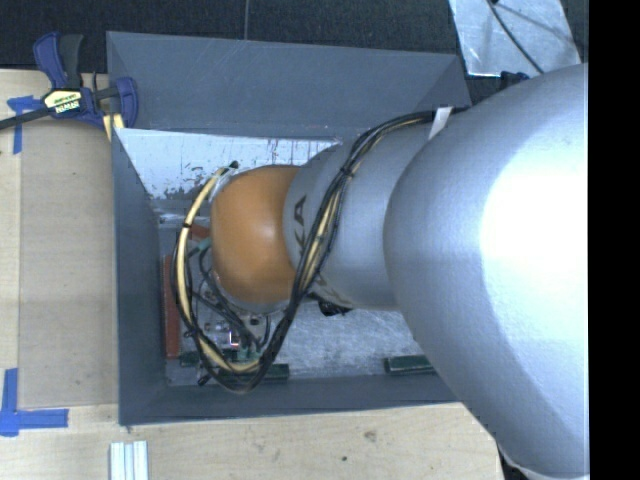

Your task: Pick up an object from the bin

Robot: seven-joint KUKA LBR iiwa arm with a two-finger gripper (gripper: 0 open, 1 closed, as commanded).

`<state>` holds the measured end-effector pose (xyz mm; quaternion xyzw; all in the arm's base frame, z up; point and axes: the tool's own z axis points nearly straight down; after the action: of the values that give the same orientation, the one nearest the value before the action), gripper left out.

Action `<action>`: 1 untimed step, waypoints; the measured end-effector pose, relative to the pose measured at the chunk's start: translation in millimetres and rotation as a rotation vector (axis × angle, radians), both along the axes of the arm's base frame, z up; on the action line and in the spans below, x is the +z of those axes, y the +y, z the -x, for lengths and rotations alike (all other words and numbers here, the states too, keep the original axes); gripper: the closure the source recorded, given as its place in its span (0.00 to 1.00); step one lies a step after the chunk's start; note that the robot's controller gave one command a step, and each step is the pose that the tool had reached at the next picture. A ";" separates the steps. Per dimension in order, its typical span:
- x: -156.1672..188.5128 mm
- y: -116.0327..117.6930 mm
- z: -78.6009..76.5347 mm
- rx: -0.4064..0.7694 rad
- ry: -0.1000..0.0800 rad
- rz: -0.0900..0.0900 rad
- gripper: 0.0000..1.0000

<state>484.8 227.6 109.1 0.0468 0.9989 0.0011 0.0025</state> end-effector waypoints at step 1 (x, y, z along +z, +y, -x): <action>-41.2 -15.4 2.2 -0.014 0.005 0.004 0.00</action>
Offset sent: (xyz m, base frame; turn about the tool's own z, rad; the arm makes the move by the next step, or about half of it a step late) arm -0.0023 -0.0141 -0.0391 0.0127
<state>482.6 212.2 67.9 0.0535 0.9986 -0.0008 0.0000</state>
